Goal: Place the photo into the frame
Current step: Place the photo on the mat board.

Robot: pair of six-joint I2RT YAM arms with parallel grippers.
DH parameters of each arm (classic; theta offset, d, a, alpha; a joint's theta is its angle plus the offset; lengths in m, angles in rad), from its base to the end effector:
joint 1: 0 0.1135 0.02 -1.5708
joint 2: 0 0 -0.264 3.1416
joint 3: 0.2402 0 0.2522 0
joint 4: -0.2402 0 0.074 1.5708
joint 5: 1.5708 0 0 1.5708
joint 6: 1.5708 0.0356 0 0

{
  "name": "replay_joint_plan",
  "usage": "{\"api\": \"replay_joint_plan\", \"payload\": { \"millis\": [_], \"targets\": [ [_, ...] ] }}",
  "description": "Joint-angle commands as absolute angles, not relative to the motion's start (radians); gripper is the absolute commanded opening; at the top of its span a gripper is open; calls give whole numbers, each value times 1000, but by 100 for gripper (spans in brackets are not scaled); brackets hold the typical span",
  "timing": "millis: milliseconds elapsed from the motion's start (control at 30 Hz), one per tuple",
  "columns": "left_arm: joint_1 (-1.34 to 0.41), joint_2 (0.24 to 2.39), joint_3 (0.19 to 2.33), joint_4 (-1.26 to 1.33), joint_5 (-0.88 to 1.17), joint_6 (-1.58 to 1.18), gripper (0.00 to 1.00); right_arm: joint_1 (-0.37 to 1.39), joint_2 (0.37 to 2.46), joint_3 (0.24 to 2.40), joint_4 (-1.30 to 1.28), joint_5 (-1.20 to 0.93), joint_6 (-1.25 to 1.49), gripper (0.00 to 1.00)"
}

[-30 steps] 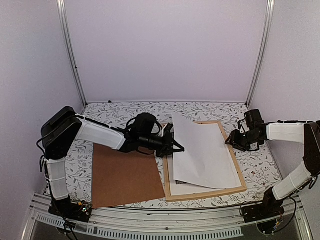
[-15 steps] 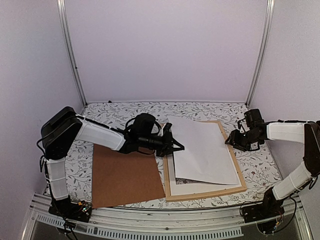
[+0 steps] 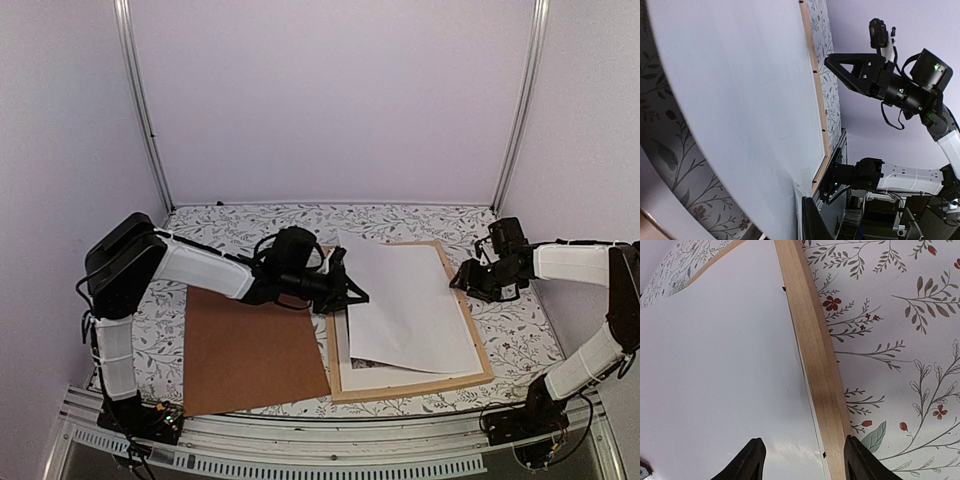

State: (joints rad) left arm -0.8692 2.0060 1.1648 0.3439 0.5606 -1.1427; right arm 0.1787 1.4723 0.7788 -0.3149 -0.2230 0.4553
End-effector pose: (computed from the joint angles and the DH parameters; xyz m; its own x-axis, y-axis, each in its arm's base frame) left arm 0.2636 -0.3413 0.1606 -0.9907 -0.0213 -0.1341 0.1136 0.4103 -0.9049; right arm 0.2729 0.0573 0.1738 -0.8750 0.2778 -0.3966 0.1062 0.9092 0.4025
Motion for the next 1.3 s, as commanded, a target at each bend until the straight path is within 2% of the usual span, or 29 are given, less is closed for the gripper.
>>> {"api": "replay_joint_plan", "payload": {
  "millis": [0,367,767,1267],
  "targets": [
    [-887,2032,1197,314,553,-1116,11,184,1448,812,-328,-220,441,57],
    [-896,2035,1221,240,554,-1087,21,181,1451,821,-334,-218,431,59],
    [-897,2053,1265,156,569,-1054,38,182,1447,822,-336,-221,423,60],
    [-903,2048,1298,6,518,-975,48,182,1457,809,-317,-241,416,61]
  ]
}}
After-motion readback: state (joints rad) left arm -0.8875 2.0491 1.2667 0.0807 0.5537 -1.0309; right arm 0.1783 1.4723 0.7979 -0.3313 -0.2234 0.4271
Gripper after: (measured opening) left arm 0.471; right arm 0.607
